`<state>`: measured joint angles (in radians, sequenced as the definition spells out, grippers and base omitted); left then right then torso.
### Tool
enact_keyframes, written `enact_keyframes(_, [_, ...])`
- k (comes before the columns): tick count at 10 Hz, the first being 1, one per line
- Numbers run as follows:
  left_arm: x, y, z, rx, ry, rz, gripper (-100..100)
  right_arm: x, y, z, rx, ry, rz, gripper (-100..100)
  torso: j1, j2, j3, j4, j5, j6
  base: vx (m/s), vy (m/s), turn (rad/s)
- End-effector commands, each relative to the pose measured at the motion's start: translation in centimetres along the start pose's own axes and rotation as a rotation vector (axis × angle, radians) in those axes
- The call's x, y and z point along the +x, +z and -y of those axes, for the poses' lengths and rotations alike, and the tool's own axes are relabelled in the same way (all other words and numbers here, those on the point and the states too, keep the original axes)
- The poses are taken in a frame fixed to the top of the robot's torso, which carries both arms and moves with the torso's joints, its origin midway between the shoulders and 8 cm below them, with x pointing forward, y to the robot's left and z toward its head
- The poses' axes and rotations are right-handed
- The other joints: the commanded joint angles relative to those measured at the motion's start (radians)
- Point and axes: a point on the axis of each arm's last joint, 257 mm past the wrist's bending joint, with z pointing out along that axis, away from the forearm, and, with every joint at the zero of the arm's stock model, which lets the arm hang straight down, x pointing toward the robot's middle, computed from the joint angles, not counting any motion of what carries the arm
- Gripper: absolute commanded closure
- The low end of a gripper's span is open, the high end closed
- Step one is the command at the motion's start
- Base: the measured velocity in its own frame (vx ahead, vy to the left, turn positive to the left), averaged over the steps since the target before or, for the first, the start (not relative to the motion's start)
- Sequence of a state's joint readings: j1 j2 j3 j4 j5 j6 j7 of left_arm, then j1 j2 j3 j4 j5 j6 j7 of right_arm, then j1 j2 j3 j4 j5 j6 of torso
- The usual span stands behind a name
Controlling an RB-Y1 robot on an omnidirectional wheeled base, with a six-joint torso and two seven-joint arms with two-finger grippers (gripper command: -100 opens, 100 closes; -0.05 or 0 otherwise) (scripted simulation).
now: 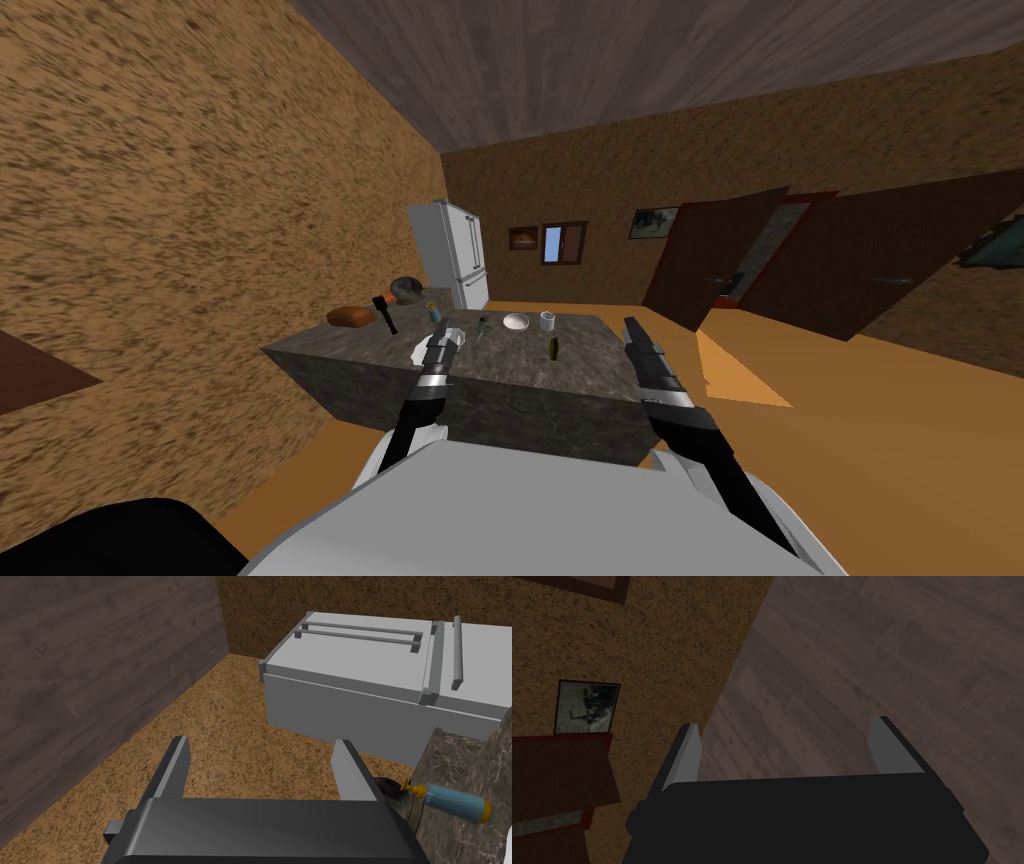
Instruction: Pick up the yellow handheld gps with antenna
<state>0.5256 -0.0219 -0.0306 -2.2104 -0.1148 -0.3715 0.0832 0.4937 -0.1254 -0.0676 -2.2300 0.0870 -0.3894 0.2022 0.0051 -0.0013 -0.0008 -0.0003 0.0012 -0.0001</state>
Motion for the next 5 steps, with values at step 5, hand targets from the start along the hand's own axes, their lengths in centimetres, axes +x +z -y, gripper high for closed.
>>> enact_keyframes(5, [0.0,0.0,0.0,0.000,0.000,0.000,0,2.1,-1.0,6.2,0.116,-0.182,-0.115,-100,0.001,0.000,0.000,0.000,0.000,0.000,0.012,0.086,0.041])
